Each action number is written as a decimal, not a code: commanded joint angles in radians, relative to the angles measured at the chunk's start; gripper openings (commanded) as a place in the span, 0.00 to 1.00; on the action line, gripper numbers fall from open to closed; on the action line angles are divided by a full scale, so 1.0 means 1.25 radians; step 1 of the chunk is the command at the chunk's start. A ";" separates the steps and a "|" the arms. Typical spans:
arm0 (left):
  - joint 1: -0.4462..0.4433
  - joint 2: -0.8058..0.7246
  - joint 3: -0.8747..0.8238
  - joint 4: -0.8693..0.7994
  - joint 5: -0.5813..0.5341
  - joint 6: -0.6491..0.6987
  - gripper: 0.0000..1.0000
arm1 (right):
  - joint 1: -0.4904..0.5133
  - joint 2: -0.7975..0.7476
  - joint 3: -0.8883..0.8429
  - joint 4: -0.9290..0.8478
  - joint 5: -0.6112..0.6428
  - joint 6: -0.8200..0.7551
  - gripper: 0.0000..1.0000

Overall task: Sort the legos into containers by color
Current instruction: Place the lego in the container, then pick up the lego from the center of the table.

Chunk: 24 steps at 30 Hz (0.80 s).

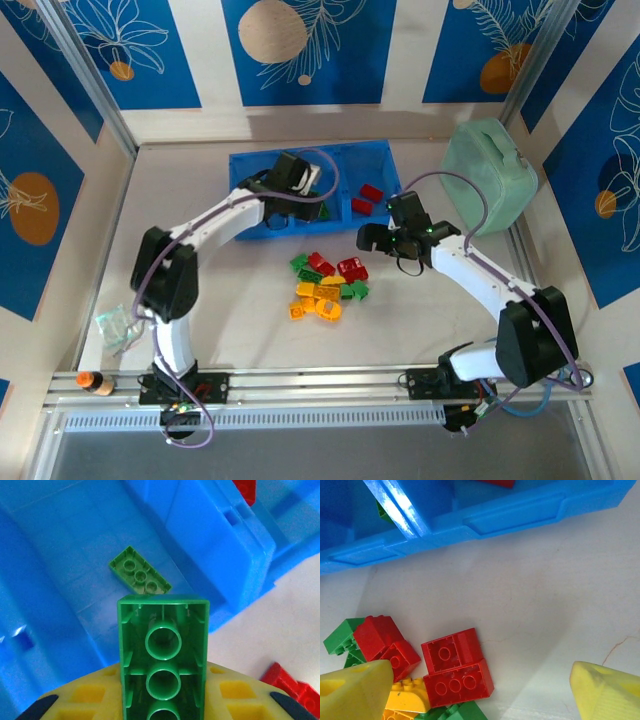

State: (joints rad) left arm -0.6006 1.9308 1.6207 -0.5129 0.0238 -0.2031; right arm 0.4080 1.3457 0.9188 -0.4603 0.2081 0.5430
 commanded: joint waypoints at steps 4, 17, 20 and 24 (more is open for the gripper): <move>-0.003 0.153 0.247 -0.149 -0.059 0.030 0.32 | -0.008 -0.038 -0.020 -0.016 -0.022 0.005 0.92; -0.009 0.045 0.204 -0.134 -0.057 0.002 0.72 | 0.012 -0.051 0.005 -0.030 -0.051 -0.069 0.94; -0.011 -0.052 0.095 -0.074 -0.045 -0.016 0.72 | 0.043 -0.042 0.020 -0.036 -0.040 -0.098 0.94; -0.012 -0.186 -0.073 0.018 -0.026 -0.046 0.73 | 0.093 -0.020 0.050 -0.041 -0.046 -0.135 0.96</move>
State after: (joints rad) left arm -0.6075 1.8027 1.6180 -0.5858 -0.0372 -0.2211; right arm 0.4915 1.3041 0.9283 -0.4950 0.1783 0.4347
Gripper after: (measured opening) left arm 0.727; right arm 0.958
